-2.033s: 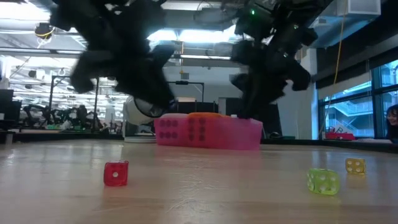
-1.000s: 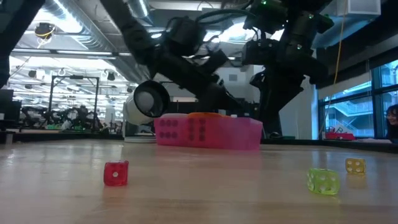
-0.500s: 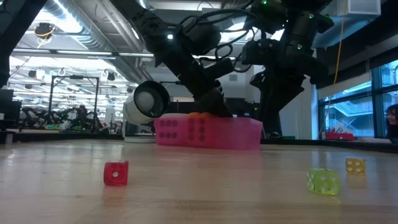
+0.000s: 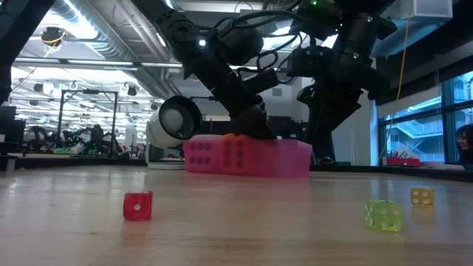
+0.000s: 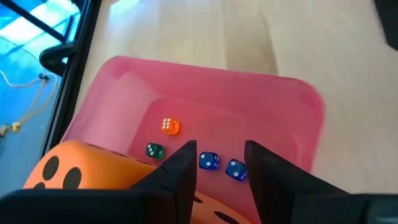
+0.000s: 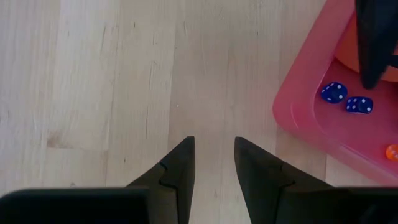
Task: Pick & Place Dice
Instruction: Put the small yellow die into the red bin
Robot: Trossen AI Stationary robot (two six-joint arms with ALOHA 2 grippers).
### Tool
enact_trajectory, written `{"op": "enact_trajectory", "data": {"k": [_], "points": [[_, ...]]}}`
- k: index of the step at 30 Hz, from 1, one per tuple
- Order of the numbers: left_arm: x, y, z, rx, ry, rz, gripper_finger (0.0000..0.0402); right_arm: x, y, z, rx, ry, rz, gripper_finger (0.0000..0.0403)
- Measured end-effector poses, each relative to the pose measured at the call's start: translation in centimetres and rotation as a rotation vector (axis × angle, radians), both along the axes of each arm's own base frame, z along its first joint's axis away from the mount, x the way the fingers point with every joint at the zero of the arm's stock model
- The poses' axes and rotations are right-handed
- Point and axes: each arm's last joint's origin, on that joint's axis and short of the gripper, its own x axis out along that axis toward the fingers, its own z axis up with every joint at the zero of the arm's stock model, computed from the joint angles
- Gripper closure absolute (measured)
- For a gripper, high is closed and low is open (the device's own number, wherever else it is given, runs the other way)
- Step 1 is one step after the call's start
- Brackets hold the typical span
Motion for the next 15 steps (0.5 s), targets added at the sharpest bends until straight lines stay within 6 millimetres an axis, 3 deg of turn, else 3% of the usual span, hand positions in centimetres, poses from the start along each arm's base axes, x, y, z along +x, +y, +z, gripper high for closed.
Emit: {"op": "enact_trajectory", "data": {"k": [8, 15], "points": [[-1.3, -3.2, 2.0, 0.098, 0.101, 0.011, 0.0281, 0.0, 0.1, 0.0, 0.038, -0.003, 0.018, 0.0289], [-4.3, -5.1, 4.5, -0.023, 0.192, 0.073, 0.0295, 0.1, 1.0, 0.1, 0.108, -0.009, 0.075, 0.0289]]}}
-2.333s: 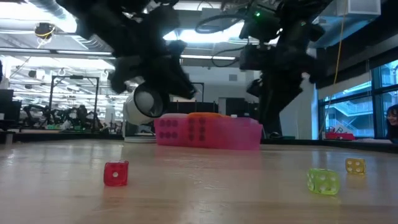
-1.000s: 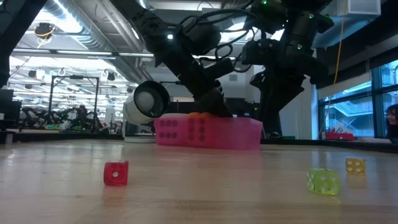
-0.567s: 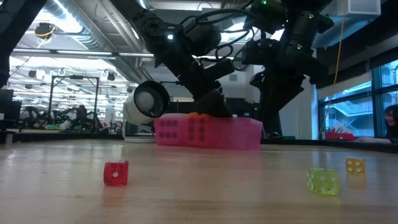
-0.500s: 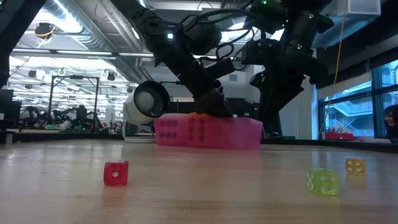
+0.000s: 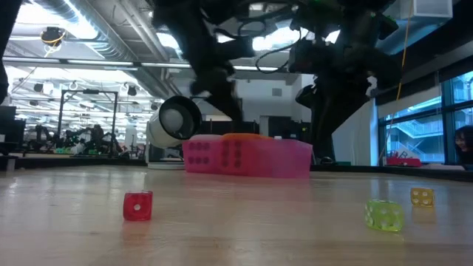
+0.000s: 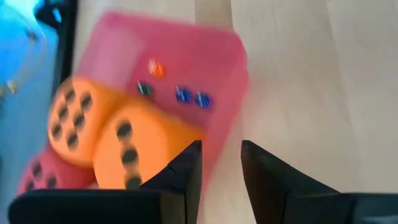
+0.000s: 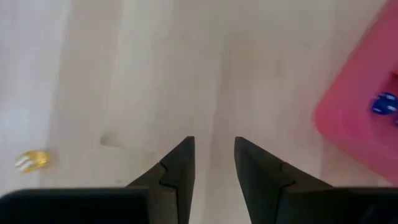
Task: Pick & Place Dice
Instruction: Put the small yellow die into the red bin
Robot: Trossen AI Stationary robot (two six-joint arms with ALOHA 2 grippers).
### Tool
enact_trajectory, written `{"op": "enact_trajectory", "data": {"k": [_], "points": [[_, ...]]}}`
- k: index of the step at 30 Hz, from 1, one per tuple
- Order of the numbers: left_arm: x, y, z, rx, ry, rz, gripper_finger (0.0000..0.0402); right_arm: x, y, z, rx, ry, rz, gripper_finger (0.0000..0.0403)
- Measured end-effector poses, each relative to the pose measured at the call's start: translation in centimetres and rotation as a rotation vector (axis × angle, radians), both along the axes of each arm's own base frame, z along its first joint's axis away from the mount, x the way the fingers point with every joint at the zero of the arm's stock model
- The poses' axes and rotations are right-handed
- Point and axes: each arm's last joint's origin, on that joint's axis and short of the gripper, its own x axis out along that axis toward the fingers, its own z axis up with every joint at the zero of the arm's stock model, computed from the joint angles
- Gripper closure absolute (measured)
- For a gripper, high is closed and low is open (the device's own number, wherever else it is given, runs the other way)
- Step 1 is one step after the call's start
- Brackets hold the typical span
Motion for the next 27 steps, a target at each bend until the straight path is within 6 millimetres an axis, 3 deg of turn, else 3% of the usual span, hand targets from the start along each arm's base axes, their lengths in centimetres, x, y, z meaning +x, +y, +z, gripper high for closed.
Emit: {"op": "enact_trajectory", "data": {"k": [7, 11, 15, 20, 27], "points": [[-4.1, -1.9, -0.3, -0.052, 0.037, 0.022, 0.0308, 0.1, 2.0, 0.6, 0.024, -0.008, 0.042, 0.0289], [-6.6, -2.5, -0.6, -0.083, -0.046, 0.024, 0.0308, 0.0, 3.8, 2.2, 0.052, 0.043, 0.015, 0.0289], [-8.6, -2.9, -1.2, -0.088, -0.164, 0.008, 0.0306, 0.2, 6.0, 3.3, 0.000, -0.033, 0.120, 0.0289], [-9.9, -3.0, -1.8, -0.125, -0.237, -0.031, 0.0309, 0.4, 7.8, 3.8, 0.047, -0.109, 0.118, 0.0289], [-9.9, -3.2, -1.7, -0.169, -0.240, -0.097, 0.0306, 0.1, 9.5, 4.0, 0.061, -0.147, 0.029, 0.0289]]}}
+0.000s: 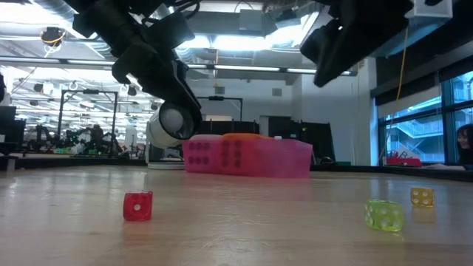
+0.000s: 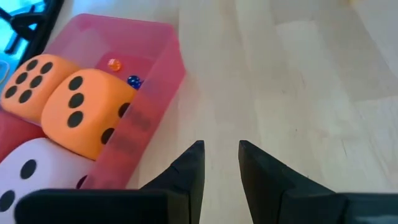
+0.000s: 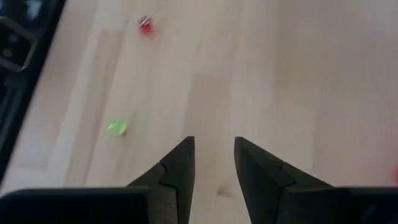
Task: Pick & Place Dice
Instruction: Put the small yellow die into the red bin
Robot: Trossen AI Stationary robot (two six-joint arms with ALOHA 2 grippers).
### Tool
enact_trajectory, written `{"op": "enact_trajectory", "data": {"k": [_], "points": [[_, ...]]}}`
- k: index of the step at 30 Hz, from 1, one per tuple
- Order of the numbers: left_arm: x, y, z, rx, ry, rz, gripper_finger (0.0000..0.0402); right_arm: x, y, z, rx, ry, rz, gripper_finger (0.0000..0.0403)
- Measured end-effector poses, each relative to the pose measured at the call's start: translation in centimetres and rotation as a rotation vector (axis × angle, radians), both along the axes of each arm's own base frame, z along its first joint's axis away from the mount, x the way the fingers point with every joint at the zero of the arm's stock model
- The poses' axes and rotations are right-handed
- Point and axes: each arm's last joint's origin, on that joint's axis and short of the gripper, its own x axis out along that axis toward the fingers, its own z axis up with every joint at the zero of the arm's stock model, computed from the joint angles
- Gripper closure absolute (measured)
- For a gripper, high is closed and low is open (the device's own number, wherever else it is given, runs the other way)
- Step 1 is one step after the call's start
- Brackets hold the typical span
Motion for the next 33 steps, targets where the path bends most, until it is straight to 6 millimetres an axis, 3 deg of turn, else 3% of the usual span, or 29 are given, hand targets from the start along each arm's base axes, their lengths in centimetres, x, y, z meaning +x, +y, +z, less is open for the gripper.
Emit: {"op": "enact_trajectory", "data": {"k": [5, 10, 16, 22, 33], "points": [[0.0, 0.0, 0.0, -0.003, 0.000, -0.002, 0.0308, 0.2, -0.1, 0.1, -0.029, -0.033, -0.062, 0.0289], [0.0, 0.0, 0.1, -0.006, -0.009, 0.006, 0.0308, -0.2, 0.2, -0.2, 0.025, 0.032, -0.009, 0.0289], [0.1, 0.0, 0.1, -0.011, -0.014, 0.010, 0.0307, -0.3, 1.9, -2.2, 0.070, 0.133, -0.040, 0.0288], [0.2, 0.0, 0.2, -0.011, -0.031, 0.011, 0.0308, -0.8, 2.8, -2.6, 0.128, 0.187, -0.137, 0.0269], [0.2, 0.0, 0.2, -0.036, -0.033, 0.018, 0.0309, -3.0, 2.5, -5.6, 0.083, 0.294, -0.252, 0.0230]]}}
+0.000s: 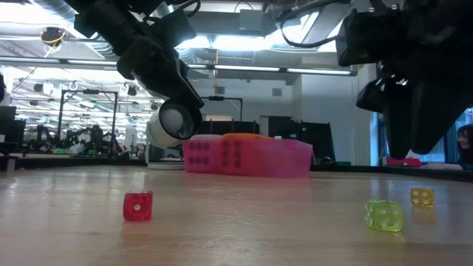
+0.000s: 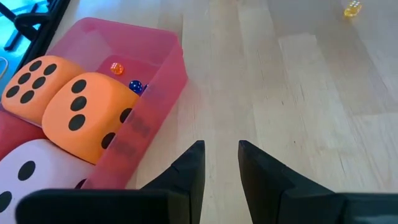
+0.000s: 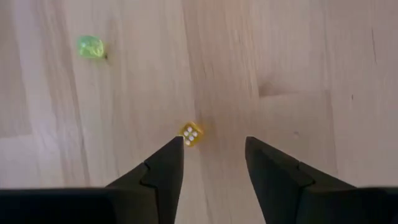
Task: Pick & Place Dice
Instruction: Put the small yellow die into the red bin
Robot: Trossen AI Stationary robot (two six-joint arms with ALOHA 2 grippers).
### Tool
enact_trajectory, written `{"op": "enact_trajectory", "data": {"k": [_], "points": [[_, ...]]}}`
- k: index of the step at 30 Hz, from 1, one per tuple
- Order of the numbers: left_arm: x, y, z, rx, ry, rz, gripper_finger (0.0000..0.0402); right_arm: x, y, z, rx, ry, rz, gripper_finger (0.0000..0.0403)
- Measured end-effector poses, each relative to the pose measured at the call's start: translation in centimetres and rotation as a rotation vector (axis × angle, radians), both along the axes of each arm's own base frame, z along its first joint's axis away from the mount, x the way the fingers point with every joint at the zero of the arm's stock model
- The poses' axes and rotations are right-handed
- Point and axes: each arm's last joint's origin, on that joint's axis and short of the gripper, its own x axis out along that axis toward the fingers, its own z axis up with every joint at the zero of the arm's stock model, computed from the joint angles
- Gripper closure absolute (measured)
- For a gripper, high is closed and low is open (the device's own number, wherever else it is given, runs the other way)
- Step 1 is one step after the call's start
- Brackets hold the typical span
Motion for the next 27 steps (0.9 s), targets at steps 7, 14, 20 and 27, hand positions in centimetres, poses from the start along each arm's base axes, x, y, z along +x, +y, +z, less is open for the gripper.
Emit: {"op": "enact_trajectory", "data": {"k": [7, 14, 20, 27], "points": [[0.0, 0.0, 0.0, -0.002, -0.001, 0.001, 0.0311, 0.1, 0.6, -1.2, -0.002, -0.020, 0.049, 0.0229], [0.0, 0.0, 0.0, -0.003, -0.001, -0.001, 0.0309, 0.7, 1.6, -3.0, 0.037, -0.009, 0.098, 0.0229], [0.0, 0.0, 0.0, -0.003, -0.001, -0.001, 0.0311, 0.9, 1.7, -3.7, 0.048, 0.002, 0.120, 0.0229], [0.0, 0.0, 0.0, -0.002, -0.002, -0.001, 0.0310, 0.9, 1.7, -3.7, 0.027, -0.005, 0.146, 0.0233]]}}
